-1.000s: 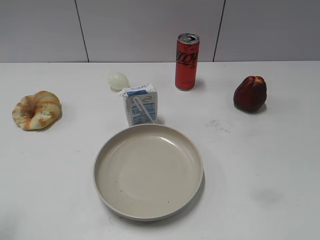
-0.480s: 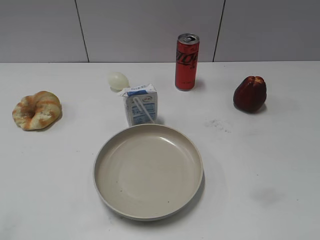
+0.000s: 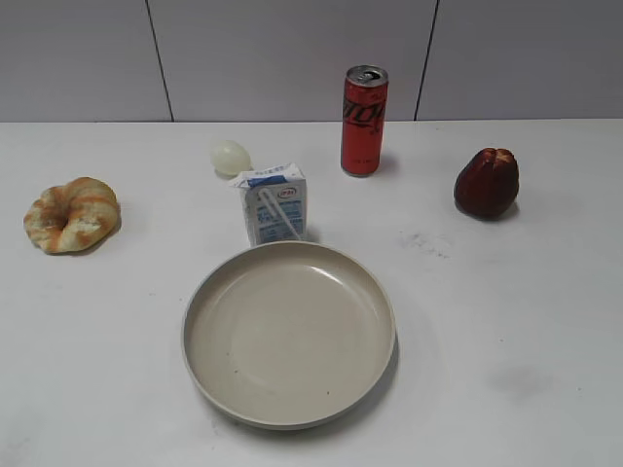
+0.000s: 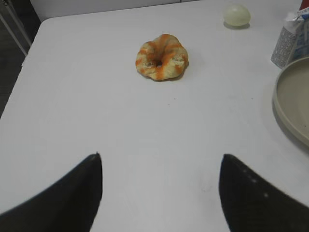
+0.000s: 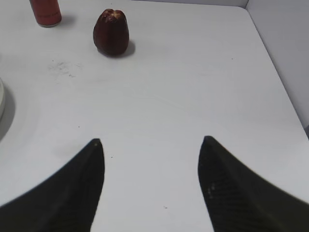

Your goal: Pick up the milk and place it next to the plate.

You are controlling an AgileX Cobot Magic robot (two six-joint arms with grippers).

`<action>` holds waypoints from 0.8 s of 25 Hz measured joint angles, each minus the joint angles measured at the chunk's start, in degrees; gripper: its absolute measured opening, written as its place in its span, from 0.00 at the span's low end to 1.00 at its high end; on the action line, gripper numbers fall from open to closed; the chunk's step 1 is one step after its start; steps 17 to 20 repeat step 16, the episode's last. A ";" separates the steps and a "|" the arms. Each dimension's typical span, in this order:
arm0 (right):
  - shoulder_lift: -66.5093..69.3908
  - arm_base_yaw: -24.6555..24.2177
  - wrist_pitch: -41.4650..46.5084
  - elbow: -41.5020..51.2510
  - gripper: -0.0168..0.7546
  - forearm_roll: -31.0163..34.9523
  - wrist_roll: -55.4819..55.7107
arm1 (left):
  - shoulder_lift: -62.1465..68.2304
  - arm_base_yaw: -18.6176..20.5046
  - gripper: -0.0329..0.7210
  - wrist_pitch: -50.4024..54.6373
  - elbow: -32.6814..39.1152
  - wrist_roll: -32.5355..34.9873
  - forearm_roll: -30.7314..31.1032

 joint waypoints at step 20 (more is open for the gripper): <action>0.00 0.00 0.00 0.00 0.63 0.00 0.00 | 0.00 0.00 0.80 0.00 0.00 -0.22 0.00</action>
